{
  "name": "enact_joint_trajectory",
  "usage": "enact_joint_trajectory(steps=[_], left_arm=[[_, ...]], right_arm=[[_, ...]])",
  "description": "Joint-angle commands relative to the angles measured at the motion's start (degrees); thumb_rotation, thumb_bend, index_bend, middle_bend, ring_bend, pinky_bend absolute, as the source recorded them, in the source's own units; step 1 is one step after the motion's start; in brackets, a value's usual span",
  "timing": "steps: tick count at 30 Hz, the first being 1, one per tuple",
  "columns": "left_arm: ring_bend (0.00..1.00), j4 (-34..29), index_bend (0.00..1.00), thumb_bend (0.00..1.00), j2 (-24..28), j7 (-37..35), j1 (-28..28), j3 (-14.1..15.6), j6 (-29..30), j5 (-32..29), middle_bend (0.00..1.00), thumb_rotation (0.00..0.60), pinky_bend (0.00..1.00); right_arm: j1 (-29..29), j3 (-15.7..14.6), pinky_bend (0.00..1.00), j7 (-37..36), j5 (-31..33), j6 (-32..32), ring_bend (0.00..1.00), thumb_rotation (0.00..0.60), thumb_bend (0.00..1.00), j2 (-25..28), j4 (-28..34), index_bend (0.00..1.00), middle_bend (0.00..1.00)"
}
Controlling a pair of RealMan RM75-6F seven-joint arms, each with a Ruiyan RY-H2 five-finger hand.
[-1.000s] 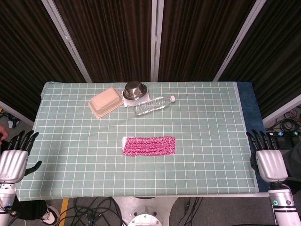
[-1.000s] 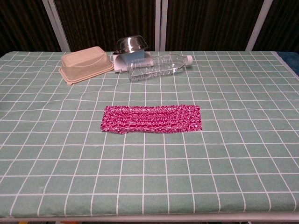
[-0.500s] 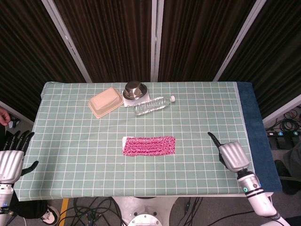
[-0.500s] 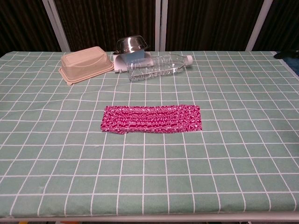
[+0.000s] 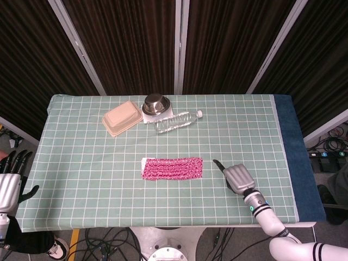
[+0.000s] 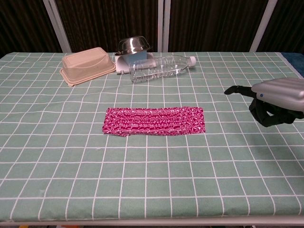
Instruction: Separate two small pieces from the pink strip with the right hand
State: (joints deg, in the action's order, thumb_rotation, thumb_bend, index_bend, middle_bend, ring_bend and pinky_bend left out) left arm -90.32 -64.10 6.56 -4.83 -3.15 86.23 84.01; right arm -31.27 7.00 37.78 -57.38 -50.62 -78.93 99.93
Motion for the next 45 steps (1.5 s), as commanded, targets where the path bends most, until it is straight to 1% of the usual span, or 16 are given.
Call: enact_joint_trajectory(steps=[1,10,28,35,45], left_arm=[[0.00,0.06,0.08,0.19,0.25,-0.18,0.10,-0.08,0.03,-0.20,0.07,0.600,0.14],[0.00,0.17,0.08,0.19,0.38,-0.41,0.08,-0.14,-0.38,-0.54,0.07,0.600,0.14],[0.00,0.93,0.08,0.19,0.73,-1.68,0.18,-0.43,-0.82,-1.33,0.07,0.600,0.14],[0.00,1.28,0.08,0.19,0.71,-2.14,0.32,-0.37,-0.85,-1.40,0.07,0.600,0.14],[0.00,1.10,0.08,0.19,0.54,-1.75,0.23,-0.42,-0.94,-1.39,0.07,0.600,0.14]], right_arm=[[-4.73,-0.55,0.74,3.72,8.29,3.36,0.87,0.600,1.00,-3.15,-0.74,0.00,0.87],[-10.96,-1.83,0.74,5.10,16.28,5.03,0.87,0.600,1.00,-5.67,-2.74,0.00,0.87],[-21.13,-4.68,0.74,6.04,27.06,5.19,0.87,0.600,1.00,-7.80,-4.40,0.00,0.87],[-22.33,-6.39,0.74,4.83,28.35,4.15,0.87,0.600,1.00,-8.02,-5.31,0.00,0.87],[-22.20,-8.79,0.74,2.98,28.36,2.13,0.87,0.600,1.00,-6.12,-4.43,0.00,0.87]])
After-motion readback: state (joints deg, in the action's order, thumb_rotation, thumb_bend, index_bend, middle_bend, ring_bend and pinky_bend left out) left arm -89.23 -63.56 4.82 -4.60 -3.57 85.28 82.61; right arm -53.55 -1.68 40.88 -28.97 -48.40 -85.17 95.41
